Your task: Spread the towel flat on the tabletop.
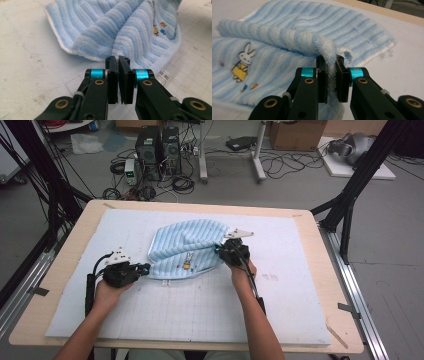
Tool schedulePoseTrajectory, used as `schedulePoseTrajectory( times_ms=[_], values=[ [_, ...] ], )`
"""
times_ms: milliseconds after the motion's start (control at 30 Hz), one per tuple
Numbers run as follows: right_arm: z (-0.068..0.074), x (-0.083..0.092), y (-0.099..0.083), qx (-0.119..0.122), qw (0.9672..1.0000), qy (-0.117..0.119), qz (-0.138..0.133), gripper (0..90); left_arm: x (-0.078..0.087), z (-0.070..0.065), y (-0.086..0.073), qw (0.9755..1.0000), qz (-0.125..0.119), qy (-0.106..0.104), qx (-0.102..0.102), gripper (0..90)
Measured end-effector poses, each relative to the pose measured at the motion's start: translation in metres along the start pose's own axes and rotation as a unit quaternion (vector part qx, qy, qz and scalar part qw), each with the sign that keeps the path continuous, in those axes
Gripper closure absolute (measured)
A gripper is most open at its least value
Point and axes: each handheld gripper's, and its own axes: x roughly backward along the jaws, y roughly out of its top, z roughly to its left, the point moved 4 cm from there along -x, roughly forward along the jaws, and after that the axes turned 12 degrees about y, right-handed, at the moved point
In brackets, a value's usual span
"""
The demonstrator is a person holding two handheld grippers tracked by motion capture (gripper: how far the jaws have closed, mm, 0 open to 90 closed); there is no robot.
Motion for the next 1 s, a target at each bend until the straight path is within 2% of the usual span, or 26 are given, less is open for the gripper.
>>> schedulePoseTrajectory(
  times_ms=[67, 200, 267, 333, 400, 500, 567, 633, 733, 833, 933, 1000],
  values=[
    [-0.002, -0.012, 0.006, 0.012, 0.9996, -0.020, 0.016, 82.4, -0.001, 0.000, 0.000, 1.0000, 0.001, 0.004, -0.003, 85.8],
    [-0.005, -0.030, 0.015, 0.030, 0.9984, -0.040, 0.026, 82.4, -0.001, 0.001, 0.000, 1.0000, 0.001, 0.007, -0.002, 85.8],
    [-0.008, -0.037, 0.017, 0.028, 0.9981, -0.046, 0.029, 82.4, -0.003, 0.000, -0.001, 1.0000, 0.002, 0.005, 0.000, 85.8],
    [-0.010, -0.043, 0.016, 0.026, 0.9977, -0.050, 0.036, 81.8, -0.004, -0.002, -0.002, 0.9999, 0.007, 0.005, -0.006, 85.8],
    [-0.011, -0.046, 0.014, 0.017, 0.9979, -0.051, 0.036, 71.2, -0.004, -0.003, -0.003, 0.9999, 0.009, 0.003, -0.007, 85.7],
    [-0.010, -0.037, 0.016, -0.011, 0.9991, -0.038, 0.013, 48.7, -0.004, -0.002, -0.003, 1.0000, 0.008, 0.002, -0.003, 85.6],
    [-0.008, -0.023, 0.018, -0.015, 0.9993, -0.029, -0.015, 46.7, -0.003, -0.002, -0.003, 1.0000, 0.007, 0.000, 0.002, 85.6],
    [-0.006, -0.007, 0.016, -0.008, 0.9991, -0.027, -0.030, 46.5, -0.003, -0.001, -0.003, 1.0000, 0.007, -0.001, 0.002, 85.5],
    [-0.005, 0.013, 0.005, 0.005, 0.9991, -0.030, -0.029, 48.6, -0.003, -0.003, -0.003, 1.0000, 0.007, -0.002, 0.002, 85.3],
    [-0.004, 0.025, -0.013, -0.006, 0.9998, -0.006, -0.016, 54.6, -0.003, -0.003, -0.003, 1.0000, 0.005, -0.002, 0.002, 85.2],
    [-0.001, 0.020, -0.027, -0.029, 0.9987, 0.034, 0.022, 55.1, -0.003, -0.004, -0.003, 1.0000, 0.005, -0.003, 0.006, 84.8],
    [0.004, 0.013, -0.028, -0.030, 0.9980, 0.047, 0.031, 54.6, -0.002, -0.004, -0.003, 1.0000, 0.004, -0.004, 0.007, 84.8]
  ],
)
